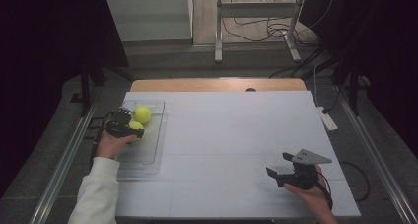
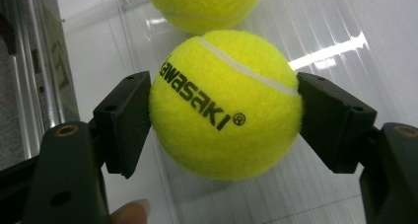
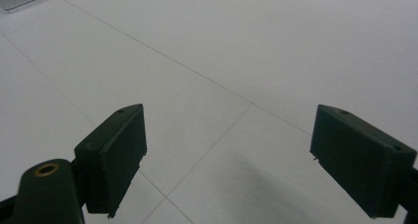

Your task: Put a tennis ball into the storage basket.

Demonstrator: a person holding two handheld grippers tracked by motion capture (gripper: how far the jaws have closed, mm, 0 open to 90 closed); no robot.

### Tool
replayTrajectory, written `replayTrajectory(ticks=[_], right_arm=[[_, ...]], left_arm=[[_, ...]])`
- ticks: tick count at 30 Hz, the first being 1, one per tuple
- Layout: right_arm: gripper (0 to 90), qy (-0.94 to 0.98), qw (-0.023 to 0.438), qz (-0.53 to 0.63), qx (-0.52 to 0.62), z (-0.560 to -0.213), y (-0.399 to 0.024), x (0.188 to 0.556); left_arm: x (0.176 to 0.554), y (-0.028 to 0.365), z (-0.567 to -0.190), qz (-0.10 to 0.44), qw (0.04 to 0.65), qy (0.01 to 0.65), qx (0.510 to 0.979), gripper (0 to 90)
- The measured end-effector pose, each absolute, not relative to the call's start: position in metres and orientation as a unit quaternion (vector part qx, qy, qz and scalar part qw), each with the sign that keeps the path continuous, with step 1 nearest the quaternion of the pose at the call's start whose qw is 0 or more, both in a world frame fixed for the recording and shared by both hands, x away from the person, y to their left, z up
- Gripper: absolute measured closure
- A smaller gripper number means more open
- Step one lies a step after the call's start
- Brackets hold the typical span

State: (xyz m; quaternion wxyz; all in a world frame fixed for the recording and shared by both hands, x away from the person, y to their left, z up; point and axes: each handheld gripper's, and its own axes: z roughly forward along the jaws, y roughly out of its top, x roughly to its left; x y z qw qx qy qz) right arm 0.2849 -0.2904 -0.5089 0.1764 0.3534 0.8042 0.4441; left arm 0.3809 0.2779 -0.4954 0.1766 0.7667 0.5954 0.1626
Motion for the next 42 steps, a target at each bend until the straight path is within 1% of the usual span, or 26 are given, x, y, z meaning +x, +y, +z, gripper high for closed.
replayTrajectory(ticks=[10,12,19,20,26,29,30,38,40,42], right_arm=[[14.5,0.804,0.177,0.444,0.354,-0.509,-0.29,0.285],[14.5,0.804,0.177,0.444,0.354,-0.509,-0.29,0.285],[14.5,0.804,0.176,0.444,0.354,-0.509,-0.29,0.285],[14.5,0.804,0.176,0.444,0.354,-0.509,-0.29,0.285],[14.5,0.804,0.176,0.444,0.354,-0.509,-0.29,0.285],[14.5,0.804,0.176,0.444,0.354,-0.509,-0.29,0.285],[14.5,0.804,0.176,0.444,0.354,-0.509,-0.29,0.285],[14.5,0.802,0.174,0.447,0.355,-0.509,-0.292,0.286],[14.5,0.802,0.174,0.447,0.355,-0.509,-0.292,0.287],[14.5,0.802,0.173,0.448,0.355,-0.509,-0.292,0.287]], left_arm=[[0.381,0.277,-0.495,0.168,0.177,0.594,0.767,25.1],[0.38,0.277,-0.494,0.171,0.181,0.595,0.764,22.7],[0.375,0.279,-0.482,0.187,0.206,0.593,0.755,20.2],[0.374,0.278,-0.48,0.184,0.219,0.593,0.753,19.6],[0.37,0.279,-0.475,0.184,0.253,0.588,0.746,18.5],[0.366,0.279,-0.472,0.181,0.284,0.579,0.742,18.0],[0.366,0.279,-0.472,0.181,0.284,0.579,0.742,17.7],[0.349,0.284,-0.467,0.162,0.37,0.558,0.725,17.2],[0.345,0.284,-0.465,0.158,0.388,0.553,0.72,17.2],[0.343,0.285,-0.464,0.158,0.393,0.551,0.718,17.2]])
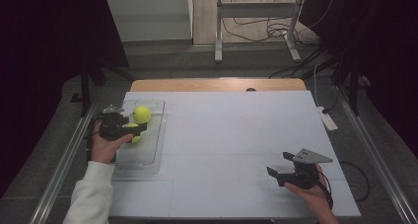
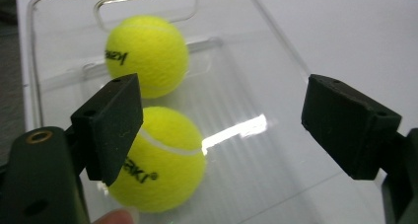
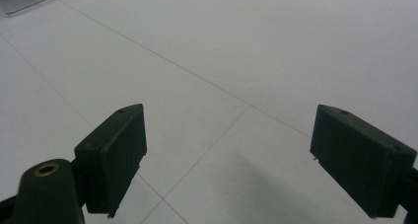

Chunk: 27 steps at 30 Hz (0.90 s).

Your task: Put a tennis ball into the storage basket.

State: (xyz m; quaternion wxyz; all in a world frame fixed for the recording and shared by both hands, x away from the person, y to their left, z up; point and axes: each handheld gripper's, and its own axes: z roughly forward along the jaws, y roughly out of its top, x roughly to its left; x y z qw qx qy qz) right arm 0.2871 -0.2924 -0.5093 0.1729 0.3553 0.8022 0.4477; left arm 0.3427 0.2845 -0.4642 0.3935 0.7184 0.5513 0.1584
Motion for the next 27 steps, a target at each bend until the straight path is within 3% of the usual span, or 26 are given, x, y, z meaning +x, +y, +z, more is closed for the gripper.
replayTrajectory(ticks=[27], right_arm=[[14.5,0.801,0.171,0.452,0.354,-0.51,-0.295,0.289]], left_arm=[[0.295,0.256,-0.463,0.139,0.445,0.498,0.731,17.0]])
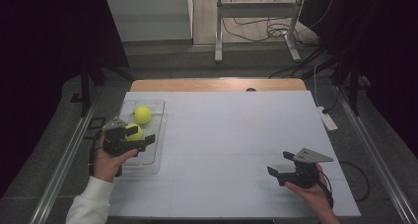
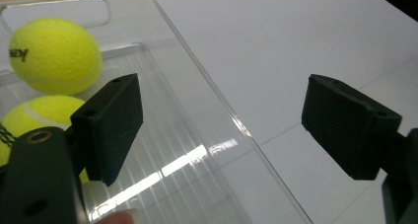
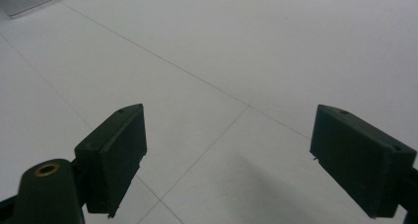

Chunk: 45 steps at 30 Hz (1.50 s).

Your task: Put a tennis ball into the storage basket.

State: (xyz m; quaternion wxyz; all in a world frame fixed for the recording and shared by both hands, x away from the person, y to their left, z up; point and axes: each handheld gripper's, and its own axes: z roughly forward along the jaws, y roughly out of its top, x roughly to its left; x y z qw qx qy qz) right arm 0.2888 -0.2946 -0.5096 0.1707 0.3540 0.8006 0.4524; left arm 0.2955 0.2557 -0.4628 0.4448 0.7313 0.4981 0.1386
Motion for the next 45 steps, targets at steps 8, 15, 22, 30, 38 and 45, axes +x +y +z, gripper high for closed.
replayTrajectory(ticks=[8,15,22,30,38,45], right_arm=[[14.5,0.8,0.173,0.453,0.353,-0.508,-0.293,0.287],[14.4,0.799,0.173,0.454,0.355,-0.508,-0.293,0.287],[14.4,0.797,0.173,0.458,0.353,-0.507,-0.294,0.287],[14.6,0.793,0.177,0.463,0.354,-0.505,-0.295,0.287],[14.7,0.791,0.181,0.466,0.352,-0.504,-0.295,0.286],[14.6,0.791,0.18,0.466,0.352,-0.504,-0.295,0.287]], left_arm=[[0.275,0.248,-0.47,0.137,0.45,0.484,0.738,16.7],[0.256,0.242,-0.478,0.142,0.455,0.467,0.745,16.6],[0.242,0.233,-0.486,0.141,0.463,0.445,0.754,16.6],[0.238,0.224,-0.491,0.141,0.459,0.433,0.763,16.7],[0.238,0.224,-0.494,0.148,0.456,0.432,0.764,16.8],[0.239,0.224,-0.495,0.147,0.456,0.432,0.764,16.8]])
